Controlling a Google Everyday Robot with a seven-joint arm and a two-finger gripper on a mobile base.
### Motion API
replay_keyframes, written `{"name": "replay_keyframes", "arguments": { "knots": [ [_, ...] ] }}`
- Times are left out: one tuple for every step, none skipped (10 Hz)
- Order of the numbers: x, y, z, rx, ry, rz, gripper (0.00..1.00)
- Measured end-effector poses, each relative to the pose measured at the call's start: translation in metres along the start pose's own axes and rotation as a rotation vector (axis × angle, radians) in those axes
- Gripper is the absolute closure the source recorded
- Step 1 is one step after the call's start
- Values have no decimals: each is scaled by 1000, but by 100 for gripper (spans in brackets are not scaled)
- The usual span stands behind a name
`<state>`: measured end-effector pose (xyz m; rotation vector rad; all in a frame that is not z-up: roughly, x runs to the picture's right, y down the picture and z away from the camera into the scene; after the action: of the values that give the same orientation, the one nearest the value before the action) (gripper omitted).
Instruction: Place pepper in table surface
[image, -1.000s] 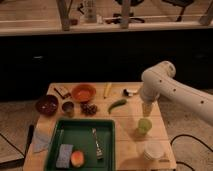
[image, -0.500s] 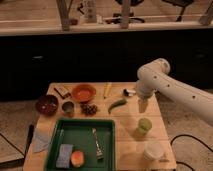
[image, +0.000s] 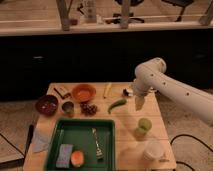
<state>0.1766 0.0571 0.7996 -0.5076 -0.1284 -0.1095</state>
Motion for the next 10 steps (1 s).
{"name": "replay_keyframes", "arguments": {
  "knots": [
    [-5, -4, 3, 1, -13, -5, 20],
    [-8, -7, 6, 2, -26, -7, 20],
    [-8, -8, 8, 4, -30, -6, 20],
    [-12, -13, 12, 5, -44, -12, 20],
    [-15, -15, 14, 5, -51, -14, 20],
    [-15, -17, 18, 5, -57, -14, 20],
    [-18, -19, 22, 4, -65, -16, 20],
    [-22, -21, 25, 3, -73, -21, 20],
    [-25, -23, 28, 1, -80, -27, 20],
    [-27, -24, 32, -1, -88, -30, 20]
  ]
}}
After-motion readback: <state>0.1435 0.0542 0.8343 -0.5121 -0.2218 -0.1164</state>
